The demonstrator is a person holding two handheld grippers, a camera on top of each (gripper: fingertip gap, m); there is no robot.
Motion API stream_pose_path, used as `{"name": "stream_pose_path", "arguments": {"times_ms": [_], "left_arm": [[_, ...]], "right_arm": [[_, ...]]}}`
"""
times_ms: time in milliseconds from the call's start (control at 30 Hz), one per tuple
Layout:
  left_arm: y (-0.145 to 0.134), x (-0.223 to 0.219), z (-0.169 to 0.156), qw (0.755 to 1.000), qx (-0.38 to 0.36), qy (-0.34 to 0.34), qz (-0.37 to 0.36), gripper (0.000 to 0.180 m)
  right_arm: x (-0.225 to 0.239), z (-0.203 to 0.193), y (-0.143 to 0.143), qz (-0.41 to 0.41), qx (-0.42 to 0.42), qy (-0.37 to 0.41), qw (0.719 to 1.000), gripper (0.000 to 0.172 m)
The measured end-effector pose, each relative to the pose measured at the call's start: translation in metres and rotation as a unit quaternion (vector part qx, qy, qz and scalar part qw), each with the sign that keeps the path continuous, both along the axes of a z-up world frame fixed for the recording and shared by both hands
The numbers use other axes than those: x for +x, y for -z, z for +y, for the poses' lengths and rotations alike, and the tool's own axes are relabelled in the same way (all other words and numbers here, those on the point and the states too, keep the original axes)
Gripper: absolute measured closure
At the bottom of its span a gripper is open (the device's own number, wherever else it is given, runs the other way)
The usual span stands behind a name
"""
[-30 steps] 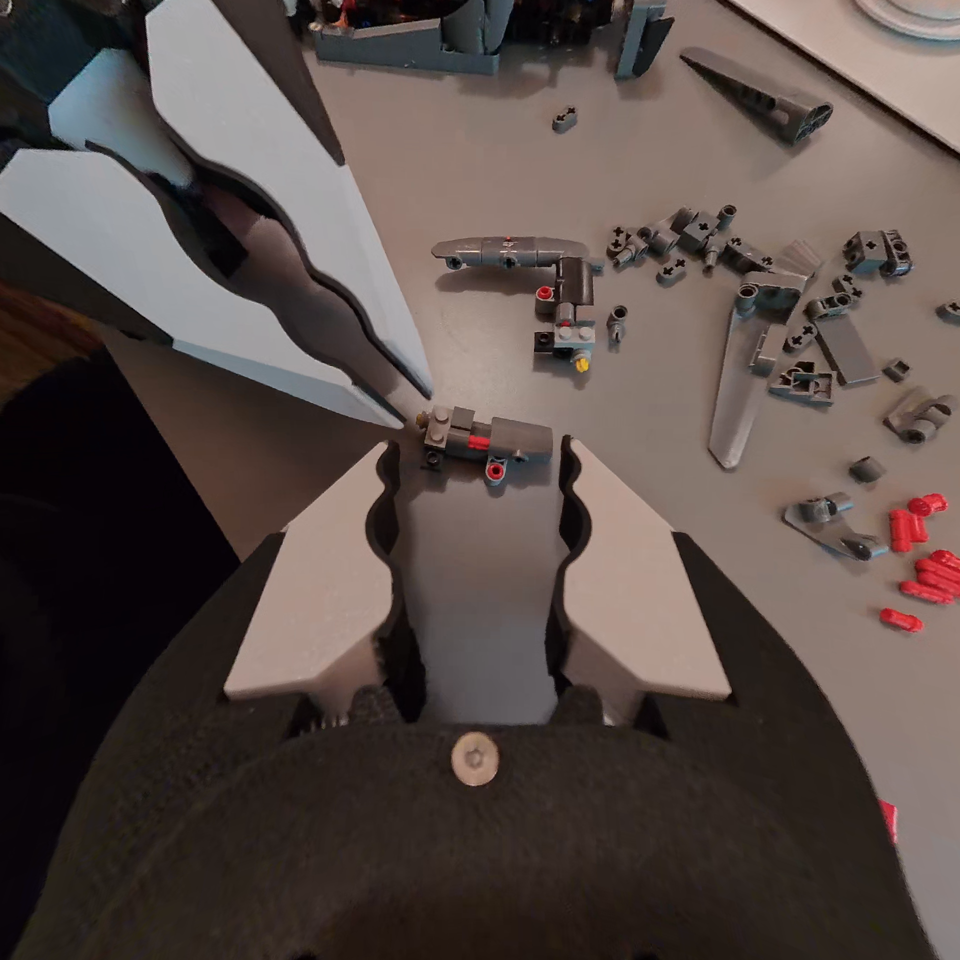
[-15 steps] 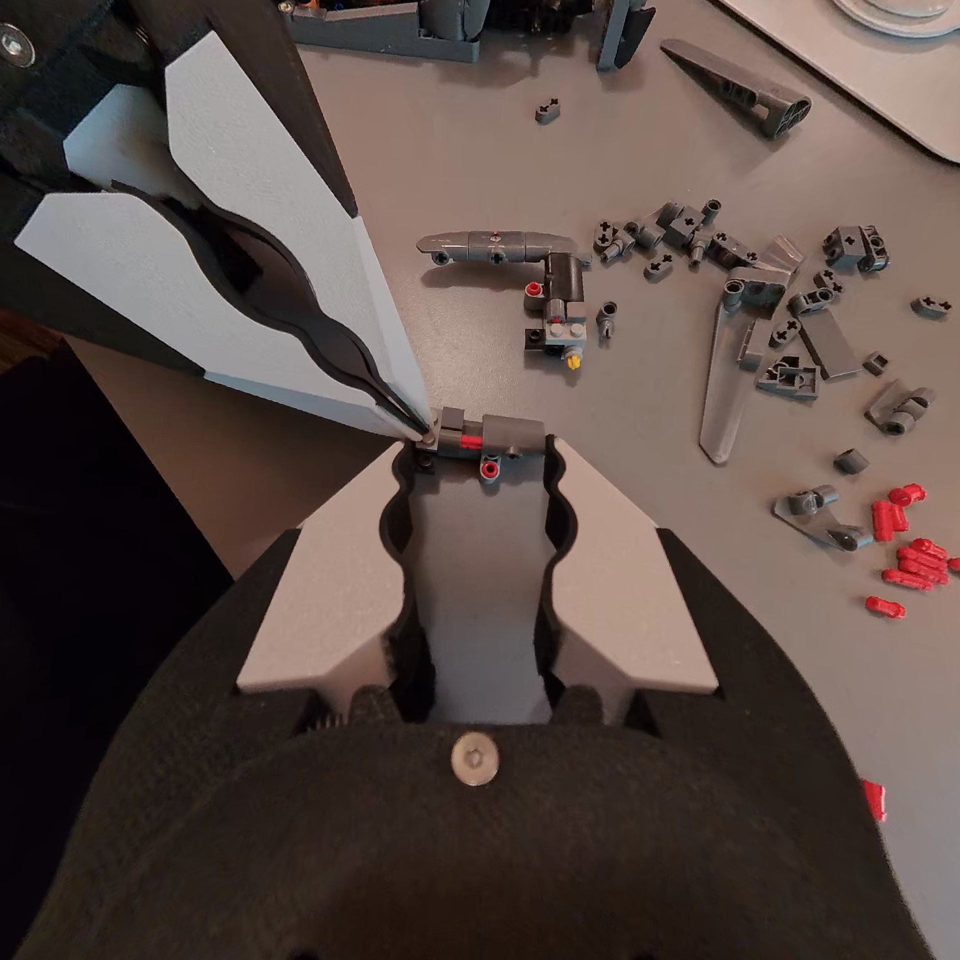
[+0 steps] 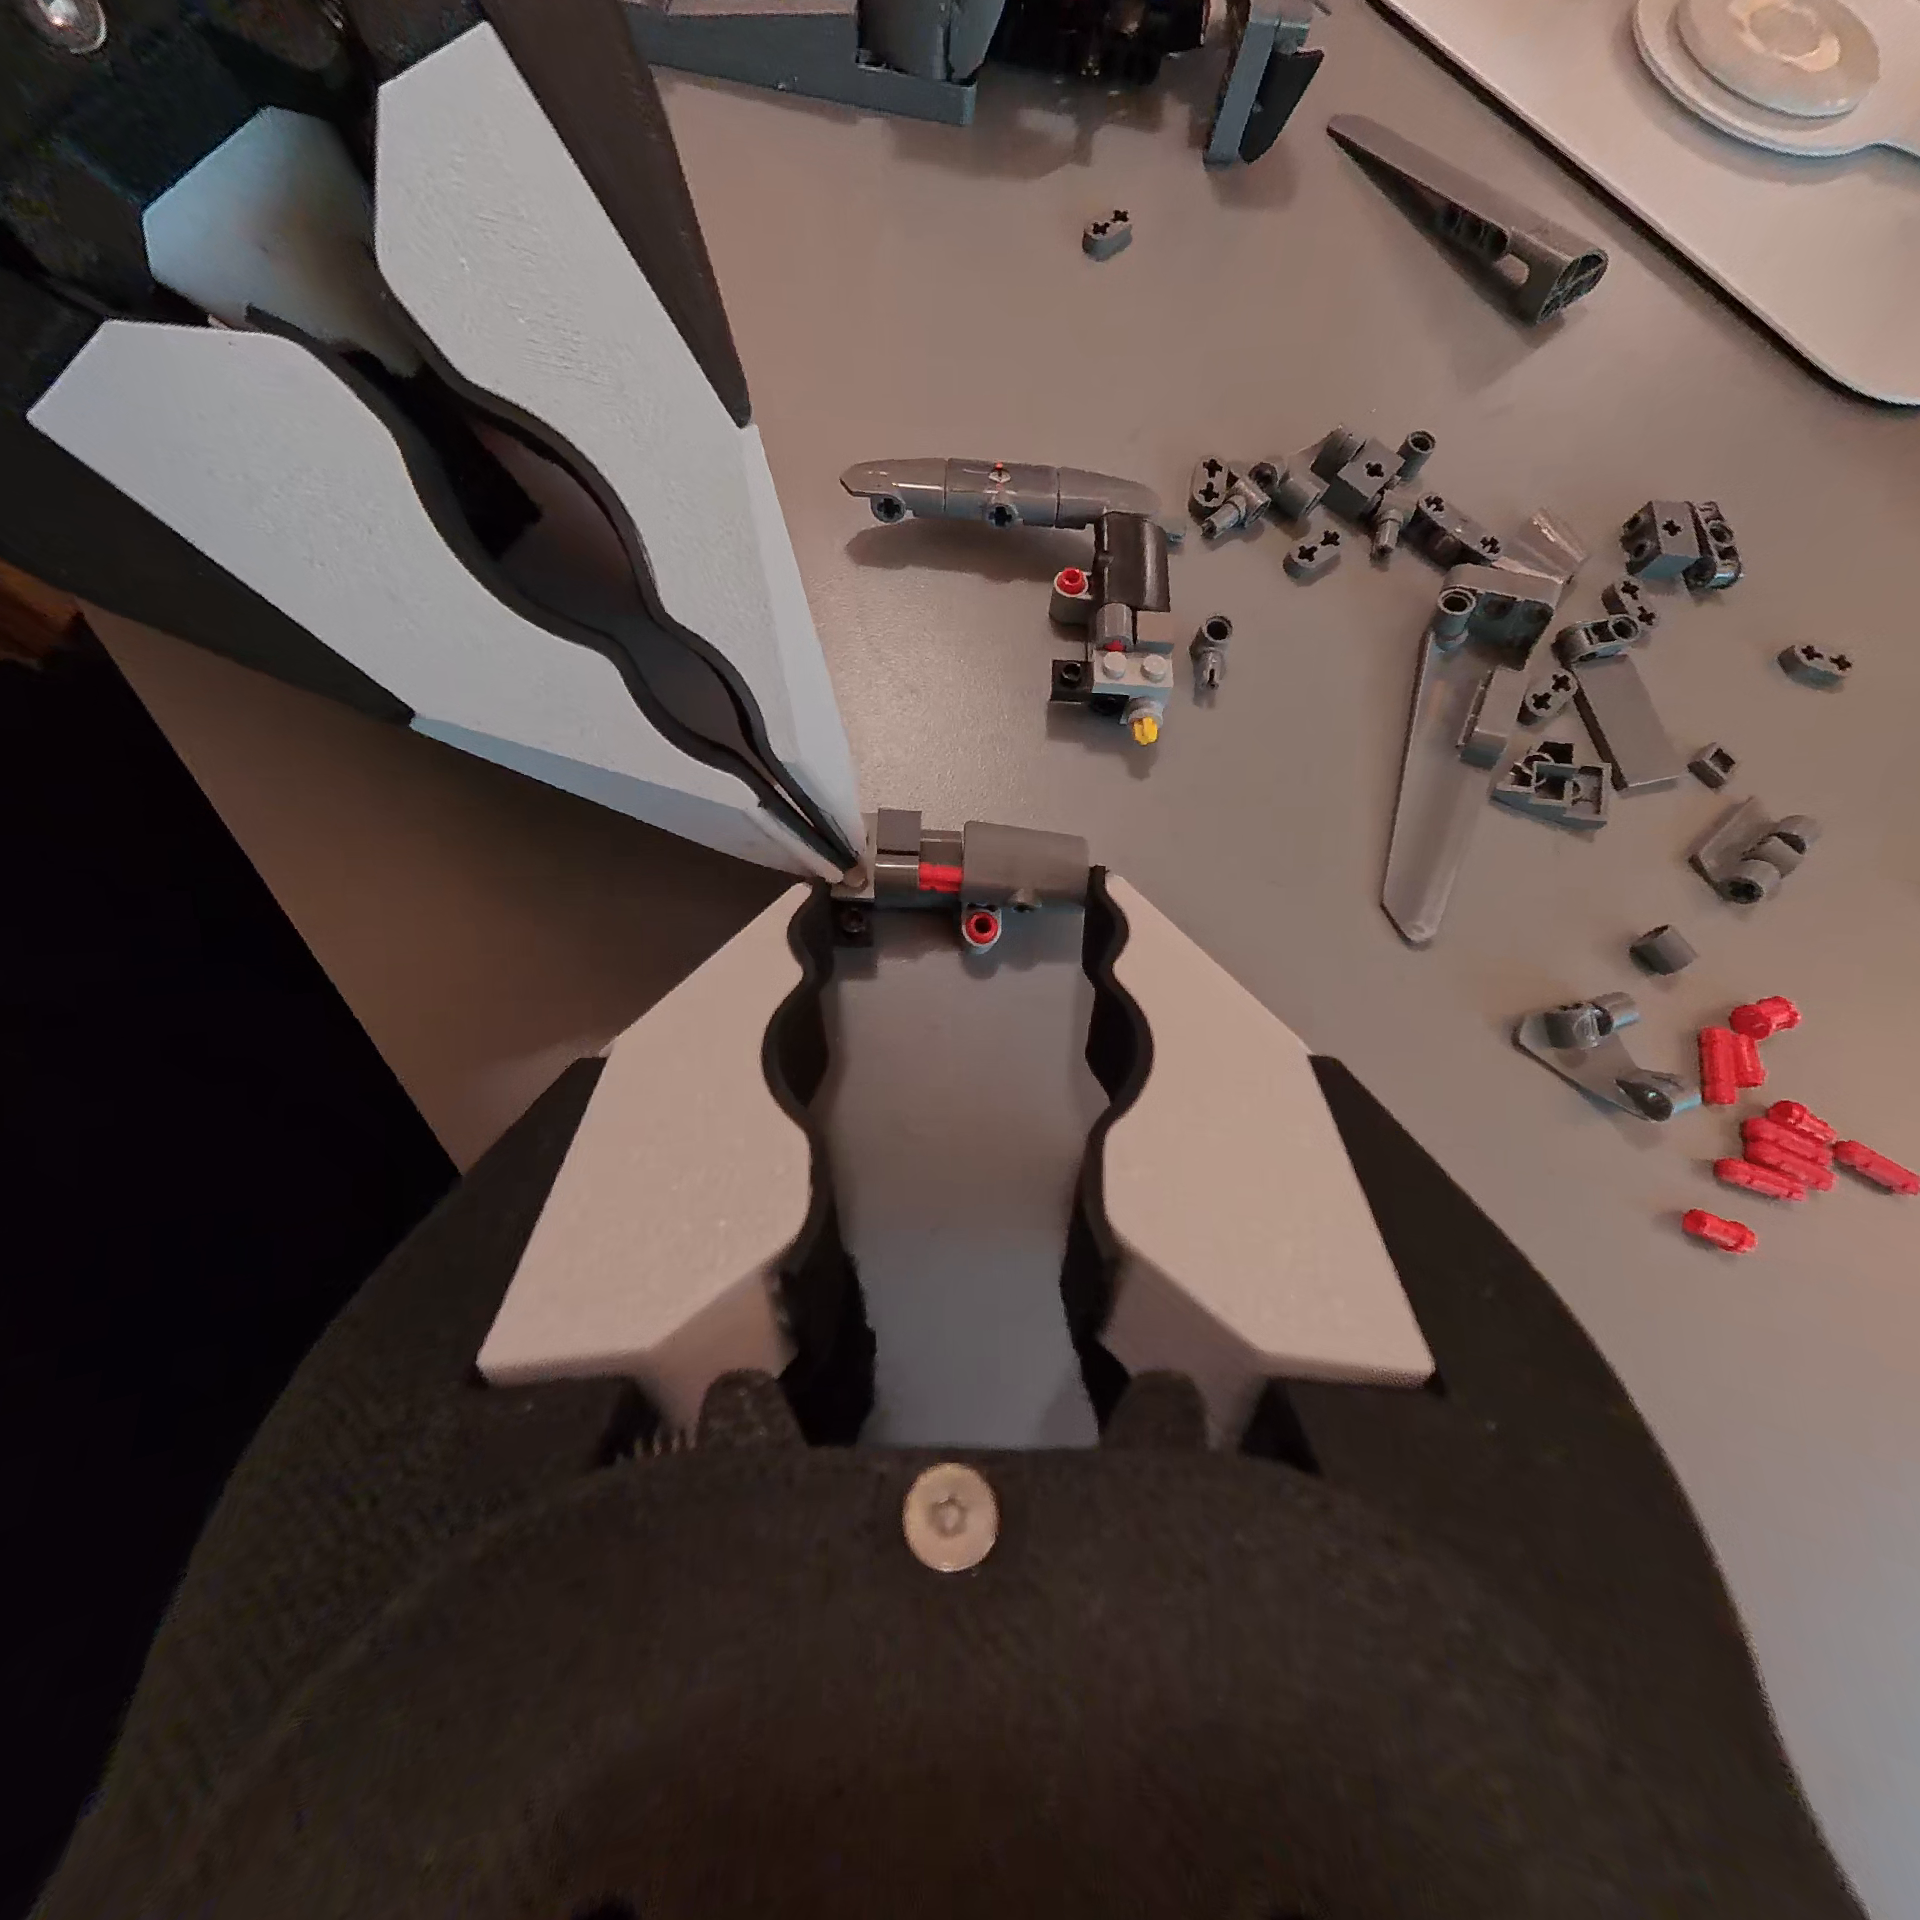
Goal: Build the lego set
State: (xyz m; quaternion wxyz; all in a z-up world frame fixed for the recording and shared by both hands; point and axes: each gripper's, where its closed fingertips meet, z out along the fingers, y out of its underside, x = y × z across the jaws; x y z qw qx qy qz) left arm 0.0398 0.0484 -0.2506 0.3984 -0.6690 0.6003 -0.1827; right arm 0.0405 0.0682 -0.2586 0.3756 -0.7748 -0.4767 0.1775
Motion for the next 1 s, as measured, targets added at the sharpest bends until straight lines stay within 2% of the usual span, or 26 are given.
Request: {"name": "stream_pose_path", "arguments": {"times_ms": [200, 1000], "left_arm": [[-0.0003, 0.0008, 0.0007, 1.0, -0.002, 0.0, -0.001, 0.18], [-0.001, -0.0005, 0.0058, 1.0, 0.026, -0.01, 0.001, 0.18]], "right_arm": [[-0.0018, -0.0005, 0.0001, -0.015, 0.016, -0.032, 0.999, 0.126], [-0.007, 0.0007, -0.0006, -0.031, 0.047, -0.074, 0.996, 0.126]]}}
